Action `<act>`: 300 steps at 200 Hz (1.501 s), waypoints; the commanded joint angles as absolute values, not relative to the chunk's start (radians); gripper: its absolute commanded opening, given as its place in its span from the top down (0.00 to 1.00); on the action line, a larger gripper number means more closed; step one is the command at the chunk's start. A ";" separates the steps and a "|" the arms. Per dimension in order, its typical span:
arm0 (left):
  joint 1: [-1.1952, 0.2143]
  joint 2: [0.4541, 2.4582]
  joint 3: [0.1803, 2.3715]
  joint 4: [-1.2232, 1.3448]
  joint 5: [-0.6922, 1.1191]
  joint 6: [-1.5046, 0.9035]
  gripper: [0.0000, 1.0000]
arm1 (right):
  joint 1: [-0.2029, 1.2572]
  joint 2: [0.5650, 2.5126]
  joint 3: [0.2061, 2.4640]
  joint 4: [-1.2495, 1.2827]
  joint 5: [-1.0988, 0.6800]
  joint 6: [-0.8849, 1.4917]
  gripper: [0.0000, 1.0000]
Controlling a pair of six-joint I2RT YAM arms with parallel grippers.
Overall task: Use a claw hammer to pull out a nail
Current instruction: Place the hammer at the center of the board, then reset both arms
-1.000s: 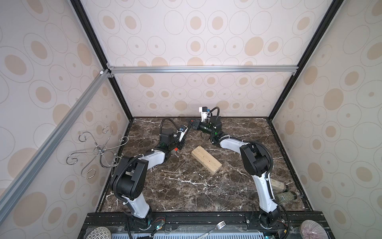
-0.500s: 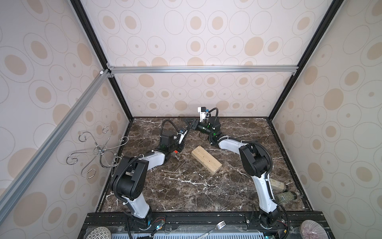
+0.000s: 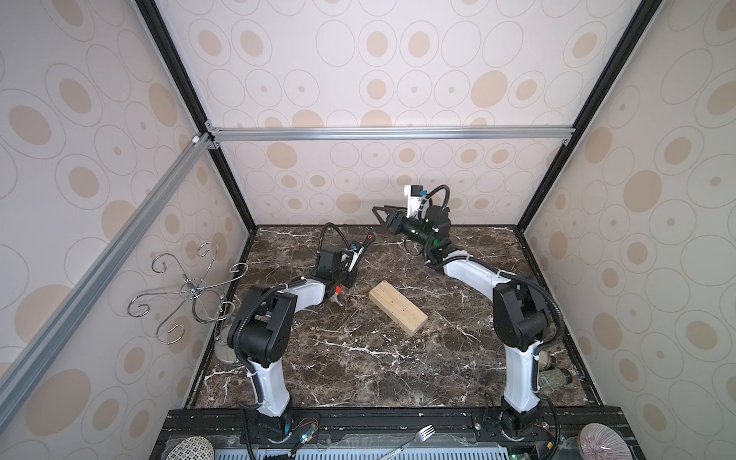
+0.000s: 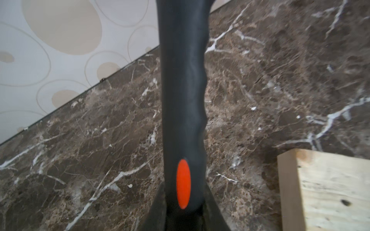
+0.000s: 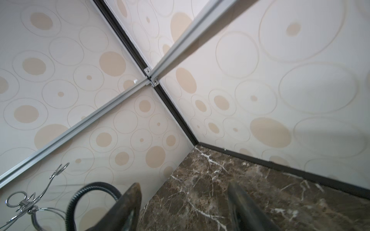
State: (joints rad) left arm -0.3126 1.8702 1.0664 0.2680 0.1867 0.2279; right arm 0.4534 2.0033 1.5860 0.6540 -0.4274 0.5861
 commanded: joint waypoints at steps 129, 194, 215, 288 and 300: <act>-0.284 2.194 1.512 -0.142 0.052 0.203 0.85 | 0.436 1.590 1.156 0.283 -0.149 0.242 0.30; -0.282 2.134 1.450 -0.085 0.075 0.164 0.60 | 0.434 1.384 1.015 0.073 0.058 0.185 0.28; -0.282 2.041 1.361 0.021 0.104 0.123 0.54 | 0.434 1.309 0.951 0.061 0.148 0.137 0.22; -0.285 1.477 0.781 0.544 0.037 -0.082 0.16 | 0.288 1.002 0.566 0.080 0.430 0.037 0.00; -0.285 1.368 0.685 0.558 -0.022 -0.064 0.12 | 0.285 0.947 0.480 0.150 0.441 -0.011 0.00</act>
State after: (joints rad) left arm -0.2897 1.5200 0.8303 0.4057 0.0639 -0.0288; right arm 0.3012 1.0225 0.6006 0.0860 0.3874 0.0830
